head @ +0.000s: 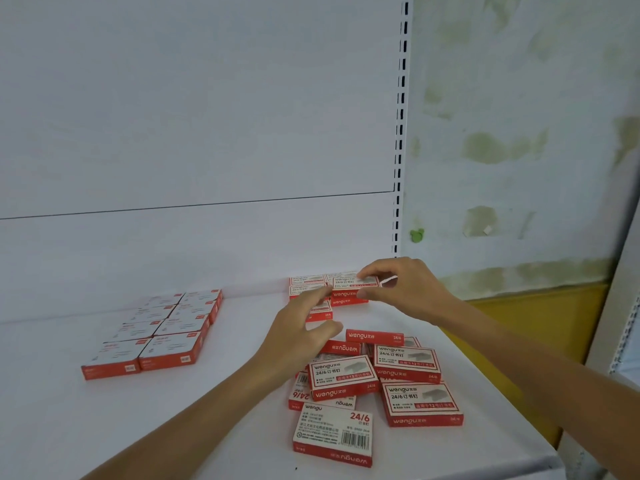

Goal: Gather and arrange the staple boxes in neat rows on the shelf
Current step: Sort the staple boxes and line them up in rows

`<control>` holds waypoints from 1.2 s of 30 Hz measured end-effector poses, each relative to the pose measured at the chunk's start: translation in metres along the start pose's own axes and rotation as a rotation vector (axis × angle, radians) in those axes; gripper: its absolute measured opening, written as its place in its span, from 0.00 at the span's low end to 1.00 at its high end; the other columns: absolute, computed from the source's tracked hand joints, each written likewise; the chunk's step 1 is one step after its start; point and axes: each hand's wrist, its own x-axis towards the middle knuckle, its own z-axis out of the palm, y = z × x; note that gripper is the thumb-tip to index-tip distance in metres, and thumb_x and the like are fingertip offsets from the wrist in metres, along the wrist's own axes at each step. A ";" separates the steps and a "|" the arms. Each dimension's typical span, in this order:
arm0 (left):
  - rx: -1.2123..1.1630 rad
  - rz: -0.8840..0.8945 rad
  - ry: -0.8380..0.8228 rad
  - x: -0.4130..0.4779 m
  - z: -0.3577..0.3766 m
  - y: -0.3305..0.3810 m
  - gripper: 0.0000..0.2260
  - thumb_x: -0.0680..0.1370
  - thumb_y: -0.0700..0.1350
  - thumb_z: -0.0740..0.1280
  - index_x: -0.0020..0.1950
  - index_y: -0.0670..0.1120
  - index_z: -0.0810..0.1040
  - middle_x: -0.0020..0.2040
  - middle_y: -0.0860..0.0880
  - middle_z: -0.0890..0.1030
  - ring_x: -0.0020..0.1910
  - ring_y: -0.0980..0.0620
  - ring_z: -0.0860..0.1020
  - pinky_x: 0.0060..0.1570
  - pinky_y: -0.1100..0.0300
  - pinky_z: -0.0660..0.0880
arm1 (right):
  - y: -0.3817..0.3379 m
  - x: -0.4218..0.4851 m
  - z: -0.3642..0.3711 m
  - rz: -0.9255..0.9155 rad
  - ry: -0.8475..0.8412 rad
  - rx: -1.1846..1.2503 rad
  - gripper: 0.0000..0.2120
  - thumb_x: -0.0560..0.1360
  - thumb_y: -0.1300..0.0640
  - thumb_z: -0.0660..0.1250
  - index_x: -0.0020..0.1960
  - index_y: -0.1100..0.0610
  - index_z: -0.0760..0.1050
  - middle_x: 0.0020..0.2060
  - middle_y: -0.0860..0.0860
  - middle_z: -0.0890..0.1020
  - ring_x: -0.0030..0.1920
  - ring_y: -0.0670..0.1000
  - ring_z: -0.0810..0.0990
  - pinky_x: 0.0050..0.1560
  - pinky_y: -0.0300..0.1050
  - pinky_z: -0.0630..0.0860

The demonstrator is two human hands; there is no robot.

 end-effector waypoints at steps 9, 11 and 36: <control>0.074 -0.165 -0.070 0.000 0.012 -0.014 0.11 0.76 0.52 0.65 0.57 0.53 0.78 0.53 0.55 0.80 0.46 0.60 0.79 0.46 0.65 0.76 | 0.037 -0.001 0.011 0.214 -0.229 -0.156 0.09 0.68 0.52 0.74 0.47 0.49 0.78 0.51 0.49 0.81 0.52 0.49 0.78 0.54 0.43 0.74; 0.055 -0.177 -0.067 0.000 0.012 -0.016 0.11 0.76 0.52 0.65 0.56 0.54 0.78 0.49 0.57 0.79 0.42 0.60 0.80 0.41 0.67 0.77 | 0.034 0.001 0.014 0.217 -0.217 -0.157 0.10 0.68 0.52 0.74 0.48 0.49 0.79 0.51 0.47 0.79 0.51 0.48 0.76 0.53 0.41 0.72; 0.091 -0.182 -0.100 -0.001 0.011 -0.010 0.14 0.76 0.52 0.65 0.61 0.52 0.75 0.47 0.59 0.73 0.46 0.59 0.78 0.52 0.61 0.77 | 0.008 0.020 0.029 0.344 -0.193 -0.168 0.20 0.72 0.47 0.68 0.53 0.63 0.77 0.51 0.56 0.82 0.51 0.53 0.80 0.43 0.39 0.72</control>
